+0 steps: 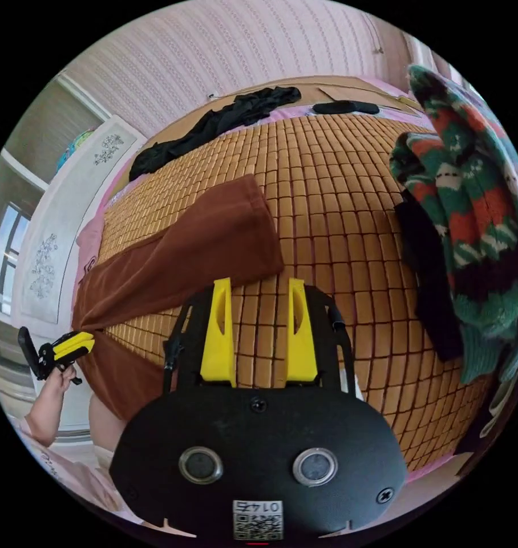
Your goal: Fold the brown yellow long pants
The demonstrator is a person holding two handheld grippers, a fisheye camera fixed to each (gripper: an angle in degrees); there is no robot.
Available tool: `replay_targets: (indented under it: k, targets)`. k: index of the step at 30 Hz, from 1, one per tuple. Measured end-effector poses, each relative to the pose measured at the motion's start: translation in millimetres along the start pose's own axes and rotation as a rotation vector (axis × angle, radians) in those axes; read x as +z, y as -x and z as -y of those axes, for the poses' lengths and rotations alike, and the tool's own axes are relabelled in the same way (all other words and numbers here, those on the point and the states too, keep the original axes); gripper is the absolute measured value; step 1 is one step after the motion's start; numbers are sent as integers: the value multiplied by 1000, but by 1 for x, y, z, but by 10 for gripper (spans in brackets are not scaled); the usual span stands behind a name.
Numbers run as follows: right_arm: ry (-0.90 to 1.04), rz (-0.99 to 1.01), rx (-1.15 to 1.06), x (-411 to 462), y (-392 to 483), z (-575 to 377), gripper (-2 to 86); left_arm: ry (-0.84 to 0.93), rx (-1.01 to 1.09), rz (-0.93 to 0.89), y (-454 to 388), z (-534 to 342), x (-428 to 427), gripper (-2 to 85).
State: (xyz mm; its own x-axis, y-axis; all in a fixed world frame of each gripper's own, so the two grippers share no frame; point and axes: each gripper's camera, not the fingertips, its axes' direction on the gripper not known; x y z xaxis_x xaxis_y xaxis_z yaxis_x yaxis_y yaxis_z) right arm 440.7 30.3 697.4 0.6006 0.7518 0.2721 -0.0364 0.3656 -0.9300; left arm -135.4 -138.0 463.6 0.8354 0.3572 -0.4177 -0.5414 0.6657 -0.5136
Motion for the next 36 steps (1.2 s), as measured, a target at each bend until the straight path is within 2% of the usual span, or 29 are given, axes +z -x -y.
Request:
replay_targets:
  k: [2,4,7,10,14,18,20,24,28,30,32,34,36]
  targets:
    - [23,9,44,11,-7,9,106,6,-44,12,18,8,6,46]
    - [25,32,22,13,-12,10,44,19,-75,3,33,15,11,49]
    - [24,107,-43,-3,-20,-4,22,11,-98,-17,50,21,15,52]
    - [-5,115,-102,-32,-28,-39,15,-9,-74,-13,60,27,13,52]
    - [75,97,-124,-28,-38,-74,13,6,-66,0,77,40,25,52]
    - [77,13,-138,-13,-29,-85,14,119,-99,13,96,48,63,43]
    - [57,-48,-162,-11,-20,-84,14,67,-110,21,105,50,62,23]
    - [86,-160,-224,0,-1,-76,15,78,-138,-8,124,58,67,-7]
    - [89,-106,-167,2,-6,-77,17,73,-92,27,132,46,62,-9]
    - [90,-42,-104,0,-14,-79,18,96,-101,-37,146,34,48,-8]
    - [84,-21,-102,-6,-13,-88,20,3,-112,-87,157,13,18,-7]
    - [-17,-79,-150,-30,0,-118,23,-101,-133,-133,169,-20,-20,-6]
    - [-70,-112,-199,-49,12,-150,29,-201,-181,-164,189,-85,-68,-5]
